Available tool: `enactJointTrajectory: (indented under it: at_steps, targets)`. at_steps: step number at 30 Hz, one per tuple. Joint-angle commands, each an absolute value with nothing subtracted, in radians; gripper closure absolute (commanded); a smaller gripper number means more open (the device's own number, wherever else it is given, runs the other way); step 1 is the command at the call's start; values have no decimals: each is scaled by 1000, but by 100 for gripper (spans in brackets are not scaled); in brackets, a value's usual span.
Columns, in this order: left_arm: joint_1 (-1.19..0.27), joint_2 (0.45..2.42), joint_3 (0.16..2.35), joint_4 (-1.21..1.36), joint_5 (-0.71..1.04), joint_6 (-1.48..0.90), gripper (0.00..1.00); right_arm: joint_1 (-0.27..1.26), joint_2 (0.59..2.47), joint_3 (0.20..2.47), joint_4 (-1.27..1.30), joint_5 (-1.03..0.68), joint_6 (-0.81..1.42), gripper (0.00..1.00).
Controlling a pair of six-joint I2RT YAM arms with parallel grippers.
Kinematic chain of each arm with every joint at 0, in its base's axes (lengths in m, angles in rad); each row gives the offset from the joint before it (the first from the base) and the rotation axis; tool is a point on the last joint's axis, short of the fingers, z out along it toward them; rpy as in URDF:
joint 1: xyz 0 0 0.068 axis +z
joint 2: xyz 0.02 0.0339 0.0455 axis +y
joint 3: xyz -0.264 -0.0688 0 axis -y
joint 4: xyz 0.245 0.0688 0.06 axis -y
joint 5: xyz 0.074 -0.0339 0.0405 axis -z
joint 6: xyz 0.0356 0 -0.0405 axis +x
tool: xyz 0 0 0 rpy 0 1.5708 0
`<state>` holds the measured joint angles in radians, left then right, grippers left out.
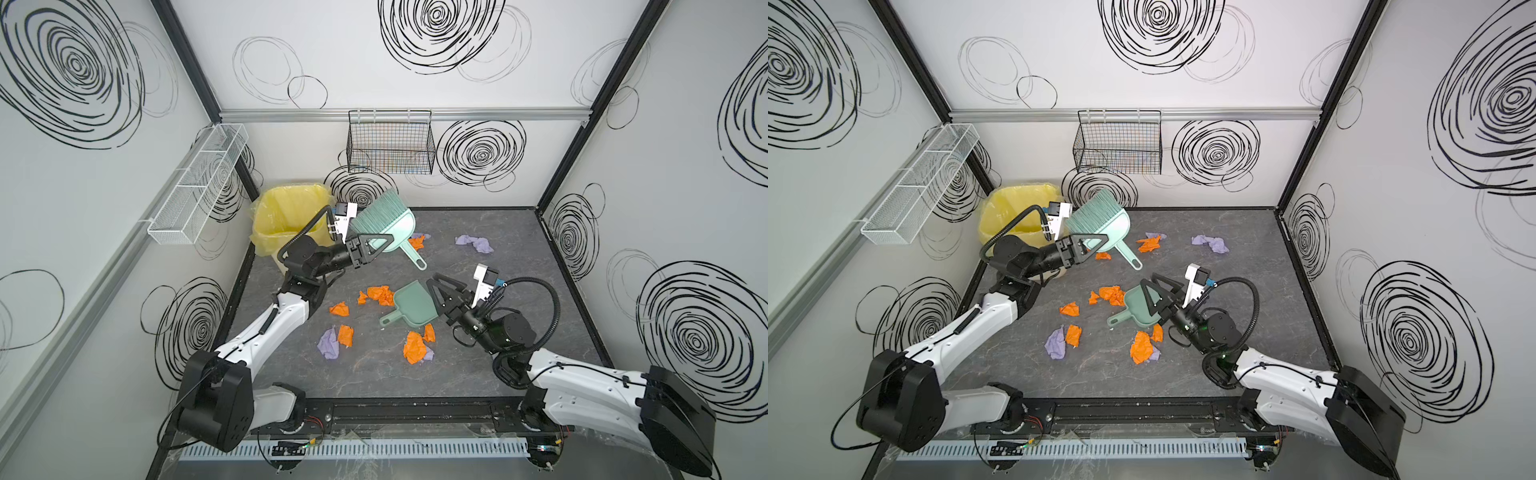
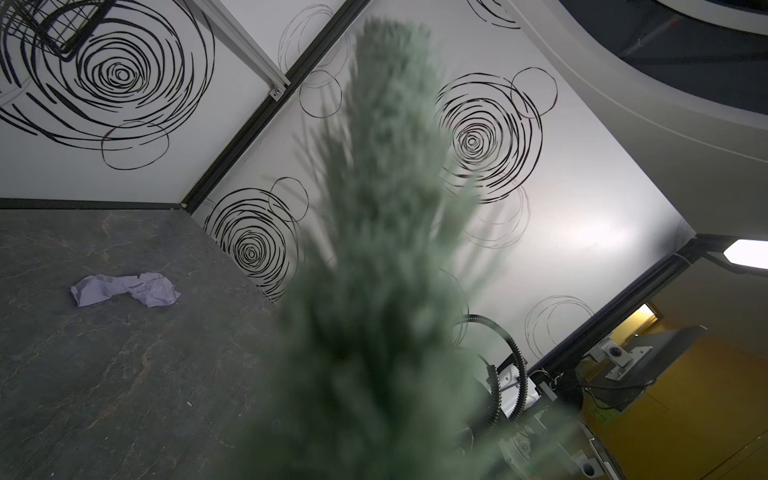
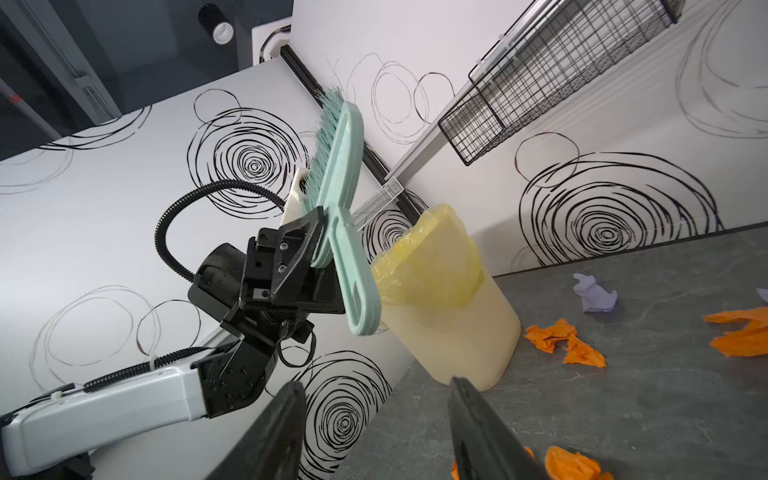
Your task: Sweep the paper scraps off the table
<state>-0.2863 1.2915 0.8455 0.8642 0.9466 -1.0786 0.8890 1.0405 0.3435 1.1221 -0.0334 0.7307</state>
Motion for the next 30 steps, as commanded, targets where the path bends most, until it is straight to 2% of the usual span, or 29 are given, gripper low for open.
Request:
enactJointTrajectory:
  at_steps: [1, 16, 30]
  targets:
    - [-296, 1256, 832, 949, 930, -1105, 100, 879, 1073, 397, 1263, -76, 766, 42]
    - [-307, 1218, 822, 871, 936, -1029, 100, 846, 1290, 576, 1351, -178, 846, 55]
    - [-319, 1203, 822, 792, 942, -949, 100, 842, 1325, 667, 1281, -216, 824, 63]
